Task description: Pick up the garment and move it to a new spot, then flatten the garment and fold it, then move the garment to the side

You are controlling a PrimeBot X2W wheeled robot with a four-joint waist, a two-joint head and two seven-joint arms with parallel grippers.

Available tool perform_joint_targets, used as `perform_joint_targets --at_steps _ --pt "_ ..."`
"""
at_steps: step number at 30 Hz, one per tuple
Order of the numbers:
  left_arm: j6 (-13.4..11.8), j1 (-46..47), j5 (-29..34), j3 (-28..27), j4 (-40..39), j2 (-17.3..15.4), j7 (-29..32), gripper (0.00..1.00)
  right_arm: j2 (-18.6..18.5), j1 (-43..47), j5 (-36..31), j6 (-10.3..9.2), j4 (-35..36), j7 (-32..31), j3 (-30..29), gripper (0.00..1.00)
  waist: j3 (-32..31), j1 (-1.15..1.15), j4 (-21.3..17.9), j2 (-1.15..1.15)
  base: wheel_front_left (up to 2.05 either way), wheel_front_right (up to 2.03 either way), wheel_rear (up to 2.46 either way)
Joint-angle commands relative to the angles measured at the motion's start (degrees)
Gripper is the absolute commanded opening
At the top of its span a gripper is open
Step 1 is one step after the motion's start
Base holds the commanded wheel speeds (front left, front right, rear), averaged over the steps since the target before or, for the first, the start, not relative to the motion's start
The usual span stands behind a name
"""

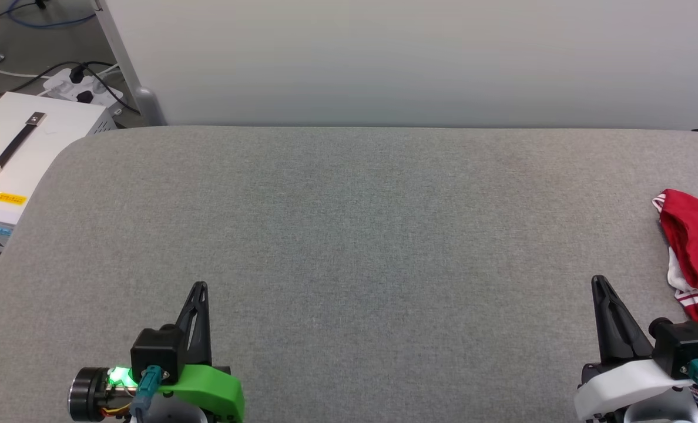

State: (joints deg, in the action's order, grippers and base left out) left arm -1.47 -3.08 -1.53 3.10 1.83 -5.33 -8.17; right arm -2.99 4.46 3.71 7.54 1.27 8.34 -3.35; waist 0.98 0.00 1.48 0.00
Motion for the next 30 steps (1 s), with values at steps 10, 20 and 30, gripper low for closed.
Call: perform_joint_targets --at_steps 10,20,30 --pt "0.42 1.48 0.6 -0.72 -0.47 0.65 1.37 0.0 0.06 -1.71 -1.03 -0.03 -0.38 -1.41 0.64 0.0 -0.15 0.0 -0.22 0.0 0.0 0.0 0.0" --pt "0.6 1.75 0.76 -1.12 -0.7 0.96 2.52 0.0 0.07 -2.18 -1.48 -0.03 -0.53 -2.58 1.1 0.0 -0.29 0.0 -0.43 0.0 0.0 0.0 0.0" --pt "0.77 2.02 0.92 -1.52 -0.93 1.26 3.67 0.0 0.08 -2.64 -1.93 -0.04 -0.68 -3.75 1.55 0.0 -0.43 0.0 -0.65 0.0 0.0 0.0 0.0"
